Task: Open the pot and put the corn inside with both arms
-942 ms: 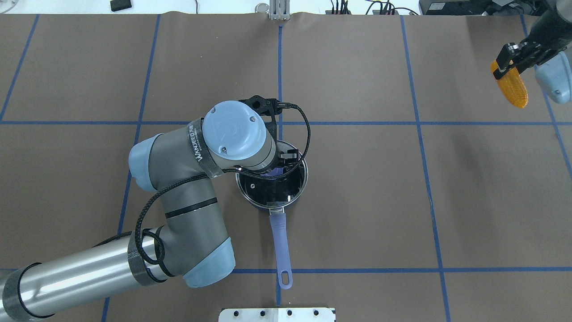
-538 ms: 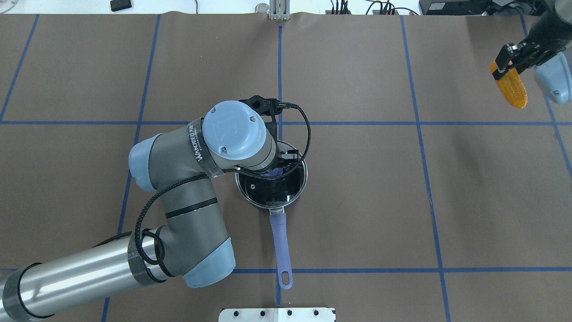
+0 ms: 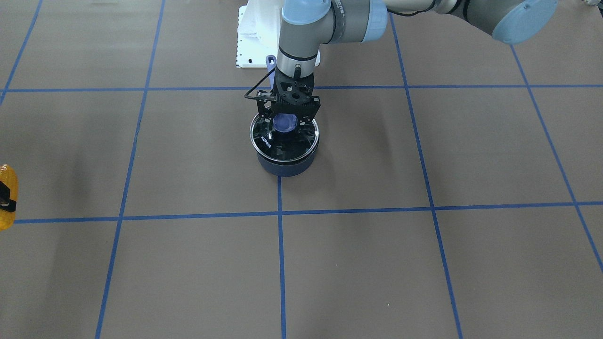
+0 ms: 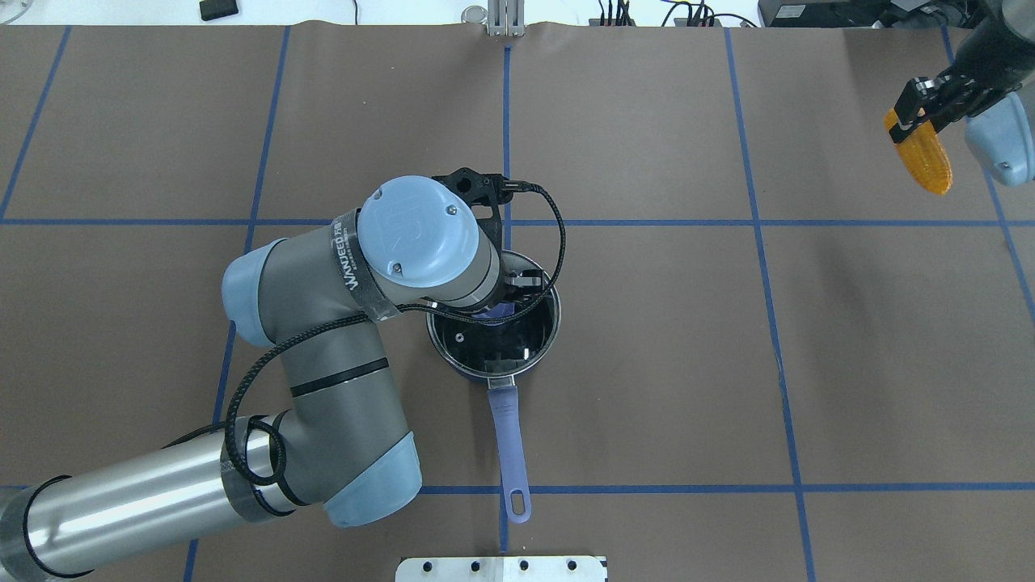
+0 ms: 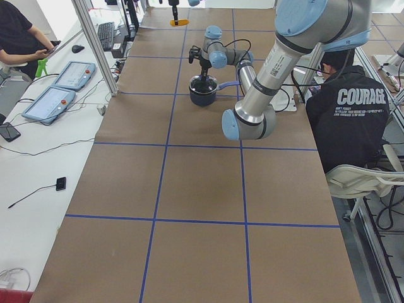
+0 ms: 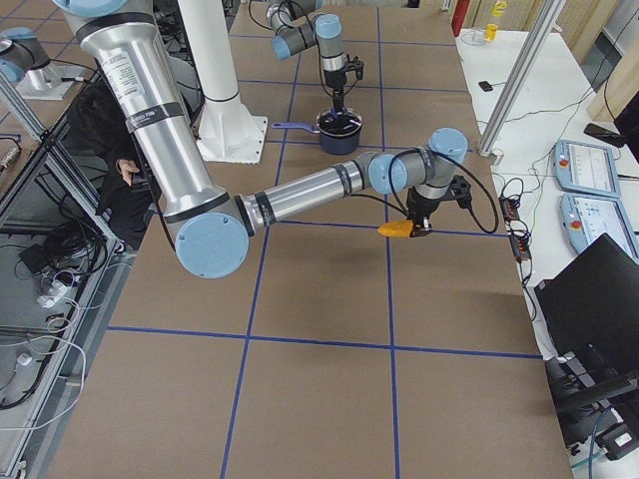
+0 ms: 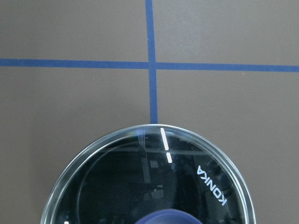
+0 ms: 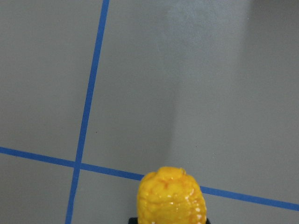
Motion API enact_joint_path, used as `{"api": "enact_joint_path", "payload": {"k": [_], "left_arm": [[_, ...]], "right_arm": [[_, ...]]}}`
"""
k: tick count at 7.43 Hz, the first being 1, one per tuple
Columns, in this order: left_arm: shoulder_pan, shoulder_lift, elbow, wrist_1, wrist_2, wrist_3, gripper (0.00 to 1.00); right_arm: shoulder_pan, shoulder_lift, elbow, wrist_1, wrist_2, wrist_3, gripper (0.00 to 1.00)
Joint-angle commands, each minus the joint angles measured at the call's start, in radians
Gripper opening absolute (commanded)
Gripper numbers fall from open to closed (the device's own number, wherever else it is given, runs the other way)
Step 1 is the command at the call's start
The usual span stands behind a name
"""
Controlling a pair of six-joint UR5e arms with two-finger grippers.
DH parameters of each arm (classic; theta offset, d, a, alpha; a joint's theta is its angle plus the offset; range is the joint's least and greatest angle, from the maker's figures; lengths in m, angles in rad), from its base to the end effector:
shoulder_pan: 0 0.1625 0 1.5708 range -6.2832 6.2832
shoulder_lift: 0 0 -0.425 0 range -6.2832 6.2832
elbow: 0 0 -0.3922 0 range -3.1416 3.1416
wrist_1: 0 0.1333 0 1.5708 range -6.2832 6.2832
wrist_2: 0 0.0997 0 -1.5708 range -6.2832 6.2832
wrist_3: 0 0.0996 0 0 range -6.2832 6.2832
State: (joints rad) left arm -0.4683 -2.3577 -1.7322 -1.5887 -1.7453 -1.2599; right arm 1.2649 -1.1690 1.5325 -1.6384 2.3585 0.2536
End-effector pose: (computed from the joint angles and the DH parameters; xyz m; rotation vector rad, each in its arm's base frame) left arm 0.5428 -0.4046 0.1177 0.2173 0.9523 -0.0604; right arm -0.1355 -0.6374 0.4523 0.0536 -0.8294 -0.1658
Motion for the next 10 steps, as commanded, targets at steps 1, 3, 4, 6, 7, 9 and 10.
{"api": "enact_joint_path", "payload": {"k": [1, 3, 4, 6, 7, 9, 10], "left_arm": [[-0.027, 0.015, -0.097, 0.085, -0.016, 0.078, 0.48], [-0.079, 0.141, -0.205, 0.090, -0.062, 0.172, 0.48], [-0.107, 0.212, -0.254, 0.081, -0.066, 0.228, 0.48], [-0.160, 0.337, -0.270, -0.038, -0.103, 0.299, 0.48], [-0.205, 0.424, -0.265, -0.135, -0.153, 0.341, 0.48], [-0.309, 0.529, -0.250, -0.203, -0.238, 0.472, 0.48], [-0.344, 0.563, -0.215, -0.261, -0.276, 0.514, 0.48]], "right_arm": [[-0.007, 0.037, 0.000, -0.001, 0.005, 0.072, 0.45], [-0.054, 0.087, 0.014, 0.000, 0.007, 0.221, 0.45], [-0.086, 0.106, 0.038, 0.002, 0.004, 0.305, 0.45], [-0.157, 0.152, 0.090, 0.002, -0.004, 0.482, 0.45], [-0.203, 0.182, 0.103, 0.002, -0.036, 0.572, 0.45], [-0.298, 0.239, 0.130, 0.002, -0.103, 0.727, 0.45], [-0.347, 0.270, 0.143, 0.003, -0.145, 0.809, 0.45]]}}
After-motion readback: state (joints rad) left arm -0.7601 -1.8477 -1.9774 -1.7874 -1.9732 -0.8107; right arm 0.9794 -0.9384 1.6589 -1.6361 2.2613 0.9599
